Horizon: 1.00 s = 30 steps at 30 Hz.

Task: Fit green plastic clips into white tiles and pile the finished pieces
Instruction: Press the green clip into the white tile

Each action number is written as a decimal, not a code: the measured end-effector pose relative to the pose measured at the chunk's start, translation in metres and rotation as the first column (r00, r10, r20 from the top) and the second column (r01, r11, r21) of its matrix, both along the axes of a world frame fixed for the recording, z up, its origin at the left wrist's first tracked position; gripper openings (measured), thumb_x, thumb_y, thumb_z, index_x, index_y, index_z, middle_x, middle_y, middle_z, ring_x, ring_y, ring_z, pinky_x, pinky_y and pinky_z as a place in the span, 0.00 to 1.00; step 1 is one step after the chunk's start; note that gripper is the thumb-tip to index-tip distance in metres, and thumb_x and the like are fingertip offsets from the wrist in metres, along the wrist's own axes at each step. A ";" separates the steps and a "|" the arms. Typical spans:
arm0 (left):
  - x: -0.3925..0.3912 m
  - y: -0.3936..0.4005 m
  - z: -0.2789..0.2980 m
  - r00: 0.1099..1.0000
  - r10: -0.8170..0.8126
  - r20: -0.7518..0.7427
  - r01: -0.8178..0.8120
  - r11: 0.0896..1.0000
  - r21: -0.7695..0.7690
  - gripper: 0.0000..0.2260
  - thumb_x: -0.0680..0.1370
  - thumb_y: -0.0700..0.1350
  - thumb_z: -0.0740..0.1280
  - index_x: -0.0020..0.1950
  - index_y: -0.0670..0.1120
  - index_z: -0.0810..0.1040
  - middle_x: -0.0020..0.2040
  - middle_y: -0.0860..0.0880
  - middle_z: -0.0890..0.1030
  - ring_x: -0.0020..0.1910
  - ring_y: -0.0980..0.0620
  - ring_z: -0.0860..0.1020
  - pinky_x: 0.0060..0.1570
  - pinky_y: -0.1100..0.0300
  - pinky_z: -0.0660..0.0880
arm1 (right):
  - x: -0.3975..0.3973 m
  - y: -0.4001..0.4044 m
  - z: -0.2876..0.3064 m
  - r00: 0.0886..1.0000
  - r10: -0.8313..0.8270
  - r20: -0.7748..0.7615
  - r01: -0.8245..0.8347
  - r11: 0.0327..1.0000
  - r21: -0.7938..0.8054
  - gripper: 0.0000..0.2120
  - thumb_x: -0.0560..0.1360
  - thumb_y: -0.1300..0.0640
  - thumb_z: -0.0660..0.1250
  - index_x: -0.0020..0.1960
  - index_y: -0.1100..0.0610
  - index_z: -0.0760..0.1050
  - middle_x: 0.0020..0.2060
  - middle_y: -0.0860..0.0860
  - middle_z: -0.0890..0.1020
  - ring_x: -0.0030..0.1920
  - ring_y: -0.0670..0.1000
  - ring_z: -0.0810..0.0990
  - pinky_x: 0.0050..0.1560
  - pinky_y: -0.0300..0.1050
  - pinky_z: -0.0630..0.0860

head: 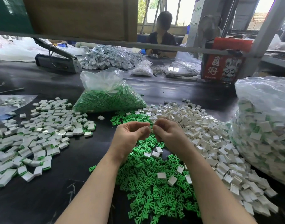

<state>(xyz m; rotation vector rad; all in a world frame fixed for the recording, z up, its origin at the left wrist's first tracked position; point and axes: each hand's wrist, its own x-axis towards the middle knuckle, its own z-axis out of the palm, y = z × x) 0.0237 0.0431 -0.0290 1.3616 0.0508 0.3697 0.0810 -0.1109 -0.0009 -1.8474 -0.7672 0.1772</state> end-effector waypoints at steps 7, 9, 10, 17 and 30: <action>0.001 0.002 -0.005 0.984 -0.097 -0.151 0.141 0.940 0.312 0.09 0.82 0.46 0.63 0.44 0.44 0.77 0.33 0.50 0.82 0.32 0.55 0.76 0.33 0.67 0.71 | 0.000 0.000 0.000 0.998 0.034 -0.044 -0.034 0.999 -0.005 0.10 0.80 0.63 0.63 0.41 0.65 0.72 0.29 0.52 0.72 0.31 0.48 0.69 0.35 0.41 0.67; -0.001 0.001 -0.003 0.973 -0.135 -0.189 0.199 0.907 0.372 0.14 0.84 0.46 0.58 0.41 0.44 0.75 0.32 0.50 0.78 0.33 0.51 0.72 0.35 0.63 0.68 | 0.000 0.001 -0.001 0.997 0.042 -0.069 -0.042 0.999 0.007 0.09 0.80 0.64 0.62 0.40 0.63 0.72 0.29 0.52 0.71 0.32 0.50 0.69 0.37 0.43 0.67; -0.002 0.000 -0.003 0.970 -0.141 -0.199 0.209 0.901 0.380 0.15 0.85 0.46 0.57 0.41 0.44 0.74 0.32 0.49 0.76 0.34 0.50 0.70 0.36 0.61 0.67 | -0.001 0.002 -0.001 0.996 0.048 -0.080 -0.047 0.999 0.011 0.10 0.80 0.64 0.62 0.41 0.62 0.72 0.29 0.52 0.71 0.31 0.50 0.68 0.36 0.43 0.67; -0.005 -0.009 0.001 0.978 -0.108 -0.178 0.168 0.917 0.363 0.11 0.85 0.41 0.55 0.44 0.41 0.68 0.36 0.49 0.66 0.38 0.50 0.64 0.43 0.54 0.64 | -0.002 0.003 -0.004 0.999 0.024 -0.021 -0.027 0.989 -0.147 0.16 0.83 0.57 0.59 0.37 0.57 0.73 0.27 0.50 0.73 0.27 0.45 0.68 0.35 0.43 0.68; 0.001 -0.004 -0.006 0.979 -0.006 -0.204 0.156 0.668 0.728 0.12 0.85 0.47 0.55 0.61 0.46 0.77 0.54 0.48 0.82 0.54 0.49 0.79 0.56 0.51 0.74 | -0.010 0.012 -0.010 0.991 0.026 0.128 0.022 0.931 -0.365 0.20 0.84 0.51 0.50 0.39 0.56 0.71 0.33 0.50 0.74 0.38 0.54 0.74 0.43 0.50 0.71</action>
